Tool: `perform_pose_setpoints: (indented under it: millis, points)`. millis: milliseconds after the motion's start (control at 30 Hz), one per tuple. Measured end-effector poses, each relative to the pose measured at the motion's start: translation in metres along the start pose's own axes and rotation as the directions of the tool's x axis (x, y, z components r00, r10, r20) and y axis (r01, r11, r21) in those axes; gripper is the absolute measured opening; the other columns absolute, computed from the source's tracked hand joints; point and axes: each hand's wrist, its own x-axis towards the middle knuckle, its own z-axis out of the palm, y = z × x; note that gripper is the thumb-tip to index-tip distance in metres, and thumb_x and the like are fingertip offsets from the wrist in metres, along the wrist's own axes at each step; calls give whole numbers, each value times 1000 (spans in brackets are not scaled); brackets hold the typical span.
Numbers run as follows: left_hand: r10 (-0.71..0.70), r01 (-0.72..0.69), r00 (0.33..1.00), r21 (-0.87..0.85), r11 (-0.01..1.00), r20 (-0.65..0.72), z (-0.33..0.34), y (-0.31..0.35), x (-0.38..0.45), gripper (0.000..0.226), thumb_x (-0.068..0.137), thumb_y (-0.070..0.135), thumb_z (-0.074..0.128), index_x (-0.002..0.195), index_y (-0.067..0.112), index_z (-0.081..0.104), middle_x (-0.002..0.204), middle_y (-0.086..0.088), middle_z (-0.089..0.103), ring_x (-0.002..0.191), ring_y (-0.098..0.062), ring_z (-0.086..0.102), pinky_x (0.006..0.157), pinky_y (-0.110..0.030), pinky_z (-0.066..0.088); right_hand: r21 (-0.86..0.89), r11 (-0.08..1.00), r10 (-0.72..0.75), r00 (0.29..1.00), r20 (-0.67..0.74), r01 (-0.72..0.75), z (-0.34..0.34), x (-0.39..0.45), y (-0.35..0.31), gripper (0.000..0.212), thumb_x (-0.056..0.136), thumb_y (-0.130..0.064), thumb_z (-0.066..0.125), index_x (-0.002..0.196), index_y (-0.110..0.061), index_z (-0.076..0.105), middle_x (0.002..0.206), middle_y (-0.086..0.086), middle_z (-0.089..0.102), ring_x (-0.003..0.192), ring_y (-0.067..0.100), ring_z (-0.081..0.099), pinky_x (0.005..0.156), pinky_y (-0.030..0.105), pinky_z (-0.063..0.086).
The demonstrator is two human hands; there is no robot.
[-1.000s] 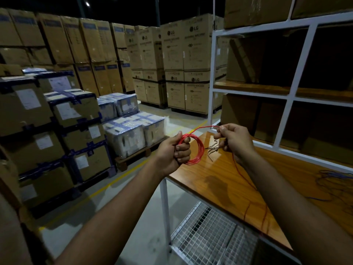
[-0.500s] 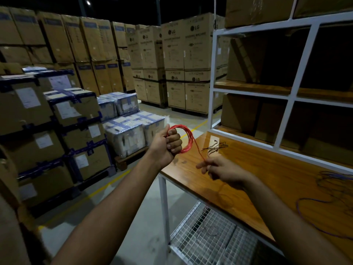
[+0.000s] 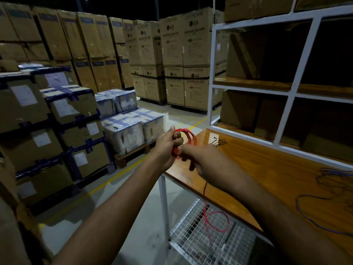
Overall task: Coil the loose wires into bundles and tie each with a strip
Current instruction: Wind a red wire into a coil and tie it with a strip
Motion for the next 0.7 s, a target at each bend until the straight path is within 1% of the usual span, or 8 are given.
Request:
perform_pose_setpoints:
  millis: [100,167,233,300,367,433,567,700]
  points:
    - [-15,14,1000,74,997,21,7,-6,-8,42,107,36,36,73,16,45,56,0,31,45,-13,34,43,-23,35,-36,999,-9,933,-360,-4,-8,1,7,17,95,-27,63,109,-20,55,88,4,69,75,18,66,61,33,56]
    - [-44,38,996,71,997,73,10,-8,-12,42,108,37,33,73,16,41,53,2,29,41,-11,32,39,-22,31,-1,997,71,877,-474,-81,-11,4,17,20,90,-35,69,96,-19,58,79,1,67,70,15,63,56,30,54]
    - [-77,74,989,30,997,124,10,-7,-13,43,108,38,30,71,17,39,50,4,28,39,-10,29,38,-22,27,94,983,182,881,-437,-156,-15,10,29,18,87,-37,72,90,-23,62,77,-6,64,72,10,62,58,26,52]
    - [-96,99,983,-6,995,155,10,-7,-14,45,108,39,30,70,18,41,54,3,29,39,-8,28,37,-20,24,204,964,218,944,-246,-169,-19,15,39,6,93,-26,68,98,-24,68,82,-12,63,82,7,63,66,21,49]
    - [-105,108,980,-9,994,169,10,-8,-14,44,108,39,30,71,18,43,57,1,35,37,-7,29,35,-19,25,298,945,176,979,-107,-137,-26,17,43,19,97,-13,60,111,-22,70,89,-15,65,91,2,64,77,20,51]
    - [-109,107,975,20,994,194,13,-9,-16,43,108,38,29,73,18,43,56,3,39,37,-6,30,36,-19,26,323,940,172,971,-166,-111,-33,19,42,21,95,-12,63,111,-22,71,91,-15,67,85,-4,65,76,16,53]
    - [-129,117,967,67,991,221,18,-11,-20,43,107,39,29,74,18,45,55,4,40,38,-7,31,38,-19,26,320,933,264,917,-300,-164,-37,30,41,9,84,-25,77,87,-24,69,77,-11,66,62,-1,66,51,12,49]
    - [-179,187,946,-4,982,270,19,-8,-21,43,107,38,28,76,16,46,48,7,34,33,-5,25,35,-19,21,282,922,343,898,-274,-266,-35,44,55,24,76,-41,83,74,-21,69,70,-8,67,67,2,64,57,21,50]
